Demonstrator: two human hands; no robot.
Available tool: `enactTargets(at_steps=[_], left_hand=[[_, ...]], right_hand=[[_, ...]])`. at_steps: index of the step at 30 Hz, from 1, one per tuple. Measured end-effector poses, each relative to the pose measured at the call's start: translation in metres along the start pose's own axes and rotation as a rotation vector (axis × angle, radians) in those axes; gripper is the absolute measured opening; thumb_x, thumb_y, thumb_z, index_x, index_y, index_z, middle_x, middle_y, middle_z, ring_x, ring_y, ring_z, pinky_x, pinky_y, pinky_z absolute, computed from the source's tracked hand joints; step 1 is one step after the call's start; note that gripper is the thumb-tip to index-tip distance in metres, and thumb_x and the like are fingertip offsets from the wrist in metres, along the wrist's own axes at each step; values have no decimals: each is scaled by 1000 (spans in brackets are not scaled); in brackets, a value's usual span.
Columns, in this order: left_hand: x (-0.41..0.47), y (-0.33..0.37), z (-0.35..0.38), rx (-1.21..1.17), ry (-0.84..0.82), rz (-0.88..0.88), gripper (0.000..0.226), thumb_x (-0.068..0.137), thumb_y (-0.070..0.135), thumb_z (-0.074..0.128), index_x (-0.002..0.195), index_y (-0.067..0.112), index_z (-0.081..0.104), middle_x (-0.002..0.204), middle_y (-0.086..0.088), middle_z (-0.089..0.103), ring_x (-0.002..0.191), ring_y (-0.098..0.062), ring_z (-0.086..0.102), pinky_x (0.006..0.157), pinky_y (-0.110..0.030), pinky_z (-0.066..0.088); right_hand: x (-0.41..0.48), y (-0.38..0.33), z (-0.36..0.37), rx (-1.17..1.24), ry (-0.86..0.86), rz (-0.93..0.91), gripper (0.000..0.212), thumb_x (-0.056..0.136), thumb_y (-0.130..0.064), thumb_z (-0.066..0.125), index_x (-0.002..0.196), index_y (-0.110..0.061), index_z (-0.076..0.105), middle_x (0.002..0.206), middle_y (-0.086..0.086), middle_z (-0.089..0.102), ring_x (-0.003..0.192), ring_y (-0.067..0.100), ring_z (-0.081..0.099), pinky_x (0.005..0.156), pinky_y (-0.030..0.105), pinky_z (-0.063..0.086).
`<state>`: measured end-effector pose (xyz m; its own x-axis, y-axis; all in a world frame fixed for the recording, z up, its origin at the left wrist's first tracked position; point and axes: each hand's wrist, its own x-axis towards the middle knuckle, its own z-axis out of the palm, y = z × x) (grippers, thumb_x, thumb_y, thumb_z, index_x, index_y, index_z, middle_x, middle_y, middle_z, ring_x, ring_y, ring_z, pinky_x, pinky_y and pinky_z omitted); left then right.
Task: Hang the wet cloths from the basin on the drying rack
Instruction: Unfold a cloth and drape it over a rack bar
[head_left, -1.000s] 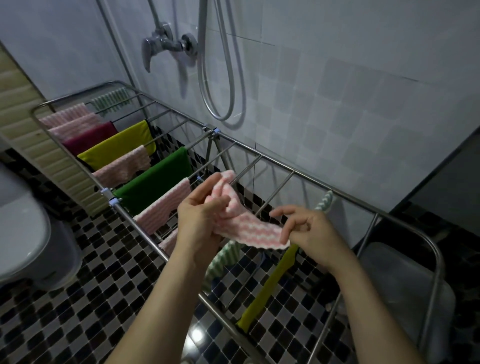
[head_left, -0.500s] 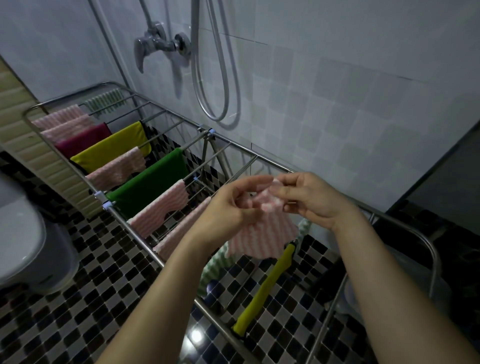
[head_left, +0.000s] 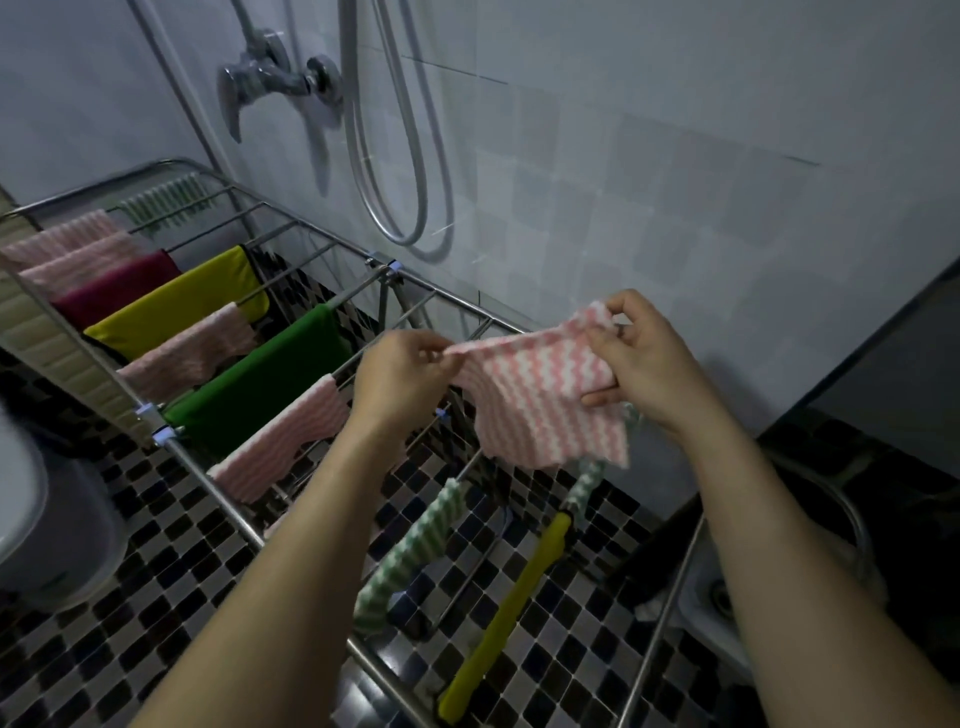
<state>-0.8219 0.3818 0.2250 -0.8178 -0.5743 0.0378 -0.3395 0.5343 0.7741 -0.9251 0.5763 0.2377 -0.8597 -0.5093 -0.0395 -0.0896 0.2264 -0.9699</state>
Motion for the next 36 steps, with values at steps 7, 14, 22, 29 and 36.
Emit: enactTargets(at_steps=[7, 14, 22, 29, 36], left_hand=[[29, 14, -10, -318, 41, -31, 22, 97, 25, 54, 111, 19, 70, 81, -6, 72, 70, -23, 68, 71, -38, 59], [66, 15, 16, -669, -111, -193, 21, 97, 17, 54, 110, 8, 68, 98, -6, 73, 90, -18, 71, 77, -27, 57], [48, -24, 41, -789, -56, -392, 20, 92, 12, 53, 79, 9, 68, 79, -3, 73, 85, -25, 67, 88, -38, 54], [32, -88, 78, -48, -277, -406, 29, 88, 8, 59, 116, 10, 68, 109, -11, 70, 93, -24, 68, 84, -33, 55], [22, -88, 73, 86, -330, -239, 53, 81, -1, 59, 130, 19, 55, 130, -9, 60, 82, -25, 69, 51, -25, 49]], right_hand=[[7, -1, 5, -32, 95, -181, 8, 99, -22, 49, 93, -22, 44, 91, 30, 57, 69, 36, 55, 62, 42, 55], [40, 19, 12, -73, 247, -206, 18, 96, -19, 51, 80, -24, 44, 73, -4, 45, 66, 11, 42, 59, 30, 36], [3, 74, 39, -427, 153, -202, 11, 88, -19, 56, 81, -12, 54, 78, 1, 59, 64, 11, 55, 50, 20, 46], [-7, 99, 63, -783, -330, 137, 12, 83, -38, 58, 83, -28, 66, 84, -12, 66, 83, 8, 59, 89, 35, 46], [60, 107, 57, -525, 81, 305, 34, 98, -34, 49, 124, -12, 58, 121, 6, 63, 102, 22, 61, 82, 33, 50]])
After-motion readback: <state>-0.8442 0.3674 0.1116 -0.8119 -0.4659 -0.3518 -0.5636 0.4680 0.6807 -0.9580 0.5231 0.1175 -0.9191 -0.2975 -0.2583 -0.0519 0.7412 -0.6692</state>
